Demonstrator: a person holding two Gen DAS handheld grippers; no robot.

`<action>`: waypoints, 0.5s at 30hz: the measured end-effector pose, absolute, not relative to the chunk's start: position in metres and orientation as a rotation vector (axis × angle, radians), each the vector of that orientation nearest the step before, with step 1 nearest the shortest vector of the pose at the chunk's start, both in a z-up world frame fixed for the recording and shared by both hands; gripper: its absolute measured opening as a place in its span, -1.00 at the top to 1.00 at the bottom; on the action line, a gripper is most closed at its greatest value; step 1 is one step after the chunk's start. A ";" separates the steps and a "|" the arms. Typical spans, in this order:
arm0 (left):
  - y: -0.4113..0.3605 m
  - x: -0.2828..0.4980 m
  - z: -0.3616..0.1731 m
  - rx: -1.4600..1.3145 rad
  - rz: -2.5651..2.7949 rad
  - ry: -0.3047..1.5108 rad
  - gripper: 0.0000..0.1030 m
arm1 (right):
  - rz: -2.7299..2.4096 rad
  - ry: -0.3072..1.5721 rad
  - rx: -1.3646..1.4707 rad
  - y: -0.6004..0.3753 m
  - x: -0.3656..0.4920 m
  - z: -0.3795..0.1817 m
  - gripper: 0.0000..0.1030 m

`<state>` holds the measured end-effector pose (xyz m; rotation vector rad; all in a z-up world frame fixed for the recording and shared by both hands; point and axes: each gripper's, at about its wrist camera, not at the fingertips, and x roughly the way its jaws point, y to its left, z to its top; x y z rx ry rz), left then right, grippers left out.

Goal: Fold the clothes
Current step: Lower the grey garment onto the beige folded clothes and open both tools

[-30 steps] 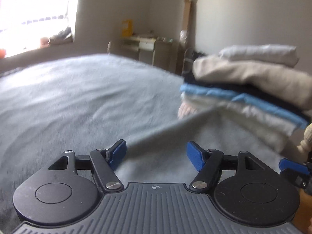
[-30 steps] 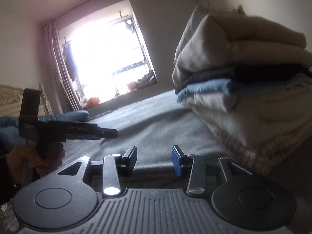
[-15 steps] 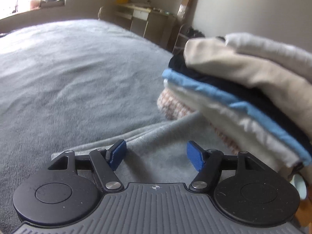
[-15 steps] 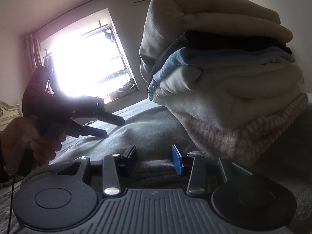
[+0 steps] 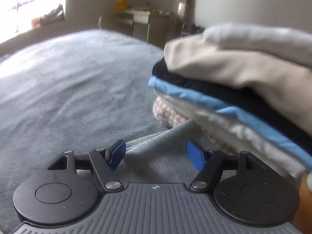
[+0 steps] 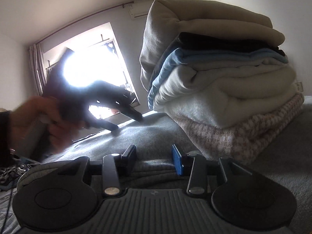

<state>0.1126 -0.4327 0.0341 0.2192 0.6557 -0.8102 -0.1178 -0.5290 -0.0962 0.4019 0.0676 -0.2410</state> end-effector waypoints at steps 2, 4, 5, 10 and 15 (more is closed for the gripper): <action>-0.411 0.089 0.041 0.229 -0.816 0.612 -0.44 | -0.237 0.068 0.405 -0.530 -0.120 -0.098 0.18; -0.392 0.064 0.037 0.232 -0.819 0.595 -0.50 | -0.233 0.068 0.408 -0.531 -0.121 -0.099 0.17; -0.382 0.052 0.035 0.234 -0.820 0.586 -0.50 | -0.231 0.068 0.410 -0.531 -0.122 -0.100 0.17; -0.335 -0.009 0.025 0.240 -0.827 0.545 -0.50 | -0.221 0.069 0.416 -0.532 -0.126 -0.102 0.17; -0.330 -0.016 -0.007 0.239 -0.770 0.582 -0.51 | -0.219 0.070 0.413 -0.530 -0.126 -0.099 0.17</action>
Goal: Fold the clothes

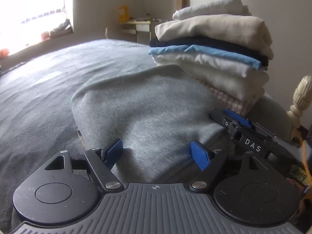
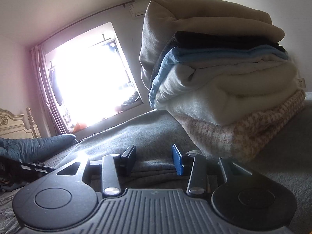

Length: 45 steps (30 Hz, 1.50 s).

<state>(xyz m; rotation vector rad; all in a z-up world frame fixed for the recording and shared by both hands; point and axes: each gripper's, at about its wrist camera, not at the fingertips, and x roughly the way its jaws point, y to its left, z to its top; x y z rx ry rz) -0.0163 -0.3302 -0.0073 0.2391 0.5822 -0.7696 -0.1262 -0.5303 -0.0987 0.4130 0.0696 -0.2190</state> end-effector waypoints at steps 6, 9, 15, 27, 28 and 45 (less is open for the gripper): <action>-0.301 -0.038 0.006 0.130 -0.730 0.566 -0.52 | -0.229 0.055 0.413 -0.527 -0.134 -0.101 0.11; -0.278 -0.052 0.000 0.091 -0.719 0.573 -0.54 | -0.236 0.042 0.419 -0.525 -0.138 -0.100 0.04; -0.238 -0.071 -0.019 0.004 -0.649 0.644 -0.67 | -0.244 0.022 0.404 -0.515 -0.143 -0.098 -0.30; -0.189 -0.075 -0.028 -0.074 -0.497 0.679 -0.94 | -0.333 -0.017 0.399 -0.498 -0.178 -0.084 -1.00; -0.186 -0.075 -0.029 -0.074 -0.488 0.686 -0.94 | -0.336 -0.009 0.386 -0.494 -0.183 -0.082 -1.00; -0.166 -0.077 -0.038 -0.053 -0.477 0.713 -1.00 | -0.327 0.269 0.322 -0.407 -0.226 -0.001 -1.00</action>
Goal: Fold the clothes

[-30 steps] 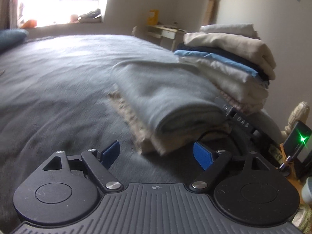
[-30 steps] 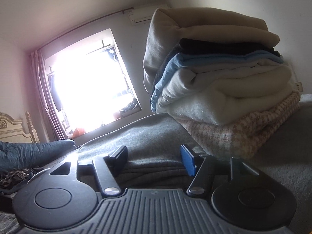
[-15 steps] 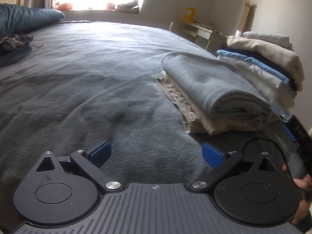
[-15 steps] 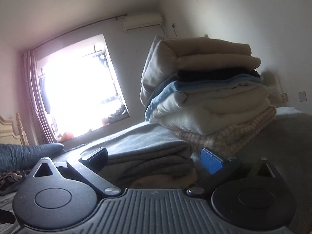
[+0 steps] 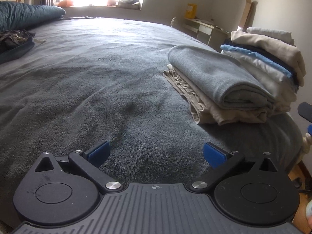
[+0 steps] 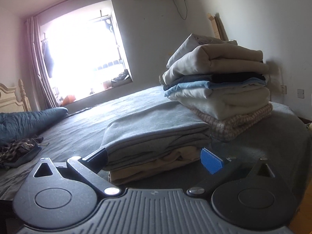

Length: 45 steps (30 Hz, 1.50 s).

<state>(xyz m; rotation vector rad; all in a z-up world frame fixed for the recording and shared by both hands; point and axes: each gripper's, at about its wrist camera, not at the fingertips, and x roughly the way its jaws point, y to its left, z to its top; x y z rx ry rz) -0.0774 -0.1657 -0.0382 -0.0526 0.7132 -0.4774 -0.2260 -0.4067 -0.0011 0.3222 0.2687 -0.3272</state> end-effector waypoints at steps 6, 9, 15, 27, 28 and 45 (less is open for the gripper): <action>-0.164 -0.082 -0.038 -0.042 -0.475 0.711 -1.00 | -0.336 0.321 0.285 -0.391 -0.234 0.013 -1.00; -0.162 -0.083 -0.038 -0.040 -0.464 0.712 -1.00 | -0.347 0.345 0.242 -0.380 -0.235 0.019 -1.00; -0.159 -0.084 -0.042 -0.027 -0.440 0.722 -1.00 | -0.333 0.371 0.176 -0.360 -0.235 0.024 -1.00; -0.158 -0.093 -0.038 0.064 -0.414 0.675 -1.00 | -0.456 0.451 0.168 -0.344 -0.229 0.021 -1.00; -0.156 -0.094 -0.036 0.061 -0.418 0.666 -1.00 | -0.467 0.465 0.163 -0.344 -0.227 0.019 -1.00; -0.147 -0.103 -0.010 0.051 -0.450 0.570 -1.00 | -0.526 0.541 0.109 -0.324 -0.200 0.008 -1.00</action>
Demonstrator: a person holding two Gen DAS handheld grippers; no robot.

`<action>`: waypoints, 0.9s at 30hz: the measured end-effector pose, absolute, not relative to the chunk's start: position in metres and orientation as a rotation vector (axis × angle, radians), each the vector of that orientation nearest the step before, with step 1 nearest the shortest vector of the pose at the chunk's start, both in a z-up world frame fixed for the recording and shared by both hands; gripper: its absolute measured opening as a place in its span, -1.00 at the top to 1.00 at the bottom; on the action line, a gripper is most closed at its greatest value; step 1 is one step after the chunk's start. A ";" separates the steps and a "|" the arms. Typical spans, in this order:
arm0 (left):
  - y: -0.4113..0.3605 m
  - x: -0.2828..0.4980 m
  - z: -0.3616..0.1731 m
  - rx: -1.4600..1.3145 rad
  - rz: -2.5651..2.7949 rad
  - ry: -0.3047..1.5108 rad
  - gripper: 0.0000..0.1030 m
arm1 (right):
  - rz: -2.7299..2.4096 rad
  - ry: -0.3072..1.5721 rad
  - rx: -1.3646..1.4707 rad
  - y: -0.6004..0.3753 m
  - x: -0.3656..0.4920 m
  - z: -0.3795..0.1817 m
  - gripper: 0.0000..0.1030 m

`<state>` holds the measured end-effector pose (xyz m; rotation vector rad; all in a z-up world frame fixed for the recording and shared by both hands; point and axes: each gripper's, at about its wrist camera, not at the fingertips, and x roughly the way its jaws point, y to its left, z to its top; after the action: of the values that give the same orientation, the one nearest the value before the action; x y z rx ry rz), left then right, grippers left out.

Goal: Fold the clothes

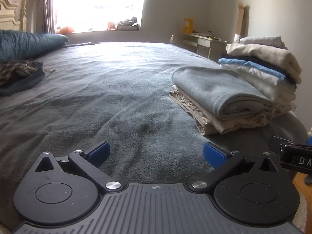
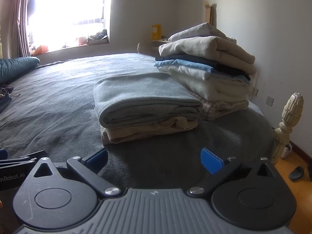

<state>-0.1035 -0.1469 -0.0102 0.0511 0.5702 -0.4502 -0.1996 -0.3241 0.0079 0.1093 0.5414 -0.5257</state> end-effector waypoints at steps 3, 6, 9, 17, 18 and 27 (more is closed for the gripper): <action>-0.148 -0.103 -0.010 0.065 -0.450 0.580 -1.00 | -0.524 0.548 0.104 -0.321 -0.200 0.007 -1.00; -0.148 -0.104 -0.010 0.065 -0.456 0.596 -1.00 | -0.526 0.554 0.105 -0.320 -0.201 0.007 -1.00; -0.149 -0.106 -0.010 0.078 -0.449 0.581 -1.00 | -0.532 0.555 0.110 -0.321 -0.202 0.008 -1.00; -0.153 -0.107 -0.003 0.080 -0.434 0.575 -1.00 | -0.540 0.542 0.122 -0.324 -0.207 0.013 -1.00; -0.154 -0.108 -0.002 0.080 -0.430 0.571 -1.00 | -0.539 0.541 0.124 -0.324 -0.207 0.013 -1.00; -0.165 -0.113 -0.002 0.081 -0.454 0.573 -1.00 | -0.555 0.539 0.116 -0.331 -0.214 0.014 -1.00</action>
<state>-0.1133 -0.1649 -0.0019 0.0814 0.5734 -0.4536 -0.2143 -0.3311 0.0141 0.1157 0.5391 -0.5546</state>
